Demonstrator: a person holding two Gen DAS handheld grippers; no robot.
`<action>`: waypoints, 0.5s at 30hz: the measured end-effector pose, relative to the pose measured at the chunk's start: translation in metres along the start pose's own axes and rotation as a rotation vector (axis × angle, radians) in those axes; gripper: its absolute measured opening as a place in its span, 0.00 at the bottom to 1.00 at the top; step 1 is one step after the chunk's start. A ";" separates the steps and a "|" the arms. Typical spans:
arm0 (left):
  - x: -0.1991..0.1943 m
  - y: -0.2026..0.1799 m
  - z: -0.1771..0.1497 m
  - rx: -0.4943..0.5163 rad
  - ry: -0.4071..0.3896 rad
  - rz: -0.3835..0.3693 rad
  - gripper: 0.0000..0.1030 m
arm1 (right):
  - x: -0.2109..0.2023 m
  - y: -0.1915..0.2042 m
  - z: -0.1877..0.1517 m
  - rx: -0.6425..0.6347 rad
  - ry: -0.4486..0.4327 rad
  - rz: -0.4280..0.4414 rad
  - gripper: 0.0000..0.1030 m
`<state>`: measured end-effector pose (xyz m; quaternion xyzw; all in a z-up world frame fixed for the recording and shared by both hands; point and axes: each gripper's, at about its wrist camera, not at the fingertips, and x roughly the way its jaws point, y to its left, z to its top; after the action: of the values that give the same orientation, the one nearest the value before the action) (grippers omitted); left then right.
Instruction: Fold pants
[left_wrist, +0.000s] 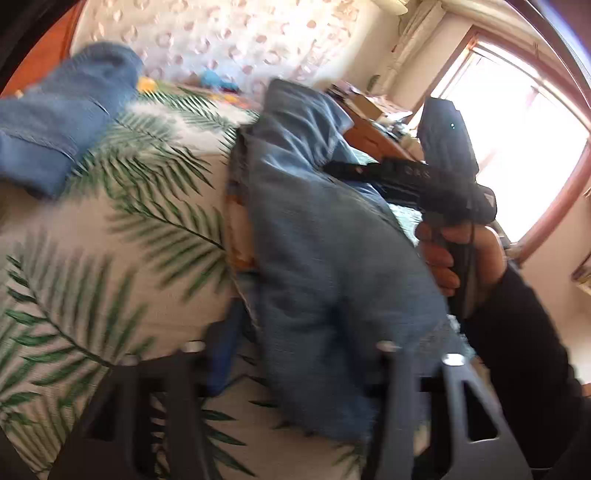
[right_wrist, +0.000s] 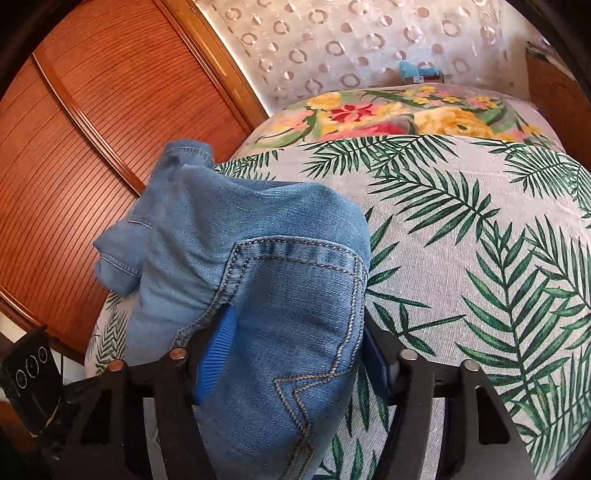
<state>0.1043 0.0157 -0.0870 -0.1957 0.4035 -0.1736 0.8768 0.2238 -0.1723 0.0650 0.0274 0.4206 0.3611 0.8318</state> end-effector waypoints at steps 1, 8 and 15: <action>-0.001 -0.001 -0.001 0.003 -0.004 0.001 0.40 | -0.003 0.001 0.000 0.006 -0.017 0.010 0.41; -0.016 -0.001 -0.001 -0.009 -0.031 -0.033 0.08 | -0.034 0.036 -0.002 -0.098 -0.179 -0.044 0.20; -0.050 0.003 0.017 0.021 -0.143 -0.024 0.08 | -0.064 0.083 0.010 -0.201 -0.283 -0.021 0.20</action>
<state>0.0871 0.0449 -0.0468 -0.2032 0.3358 -0.1738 0.9032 0.1587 -0.1485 0.1436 -0.0096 0.2612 0.3851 0.8851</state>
